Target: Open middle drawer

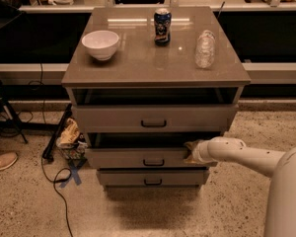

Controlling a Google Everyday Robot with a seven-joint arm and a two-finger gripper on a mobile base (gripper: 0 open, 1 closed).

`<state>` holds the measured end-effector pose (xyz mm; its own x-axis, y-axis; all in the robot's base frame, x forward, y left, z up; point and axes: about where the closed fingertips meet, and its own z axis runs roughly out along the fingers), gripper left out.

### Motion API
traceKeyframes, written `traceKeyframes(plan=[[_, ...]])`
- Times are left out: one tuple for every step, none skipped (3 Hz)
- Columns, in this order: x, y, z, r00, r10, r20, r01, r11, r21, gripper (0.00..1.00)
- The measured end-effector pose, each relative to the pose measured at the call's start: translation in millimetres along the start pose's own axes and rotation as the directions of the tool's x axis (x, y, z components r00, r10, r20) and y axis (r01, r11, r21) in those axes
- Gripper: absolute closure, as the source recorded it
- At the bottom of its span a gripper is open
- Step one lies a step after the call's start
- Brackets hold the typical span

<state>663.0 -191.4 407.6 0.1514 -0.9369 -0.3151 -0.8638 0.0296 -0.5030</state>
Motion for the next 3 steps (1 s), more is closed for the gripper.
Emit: traceKeyframes(plan=[[0.0,0.0,0.0,1.000,0.000,0.000,0.000,1.0000,0.000,0.82],[0.0,0.0,0.0,1.000,0.000,0.000,0.000,1.0000,0.000,0.58],[0.0,0.0,0.0,1.000,0.000,0.000,0.000,1.0000,0.000,0.35]])
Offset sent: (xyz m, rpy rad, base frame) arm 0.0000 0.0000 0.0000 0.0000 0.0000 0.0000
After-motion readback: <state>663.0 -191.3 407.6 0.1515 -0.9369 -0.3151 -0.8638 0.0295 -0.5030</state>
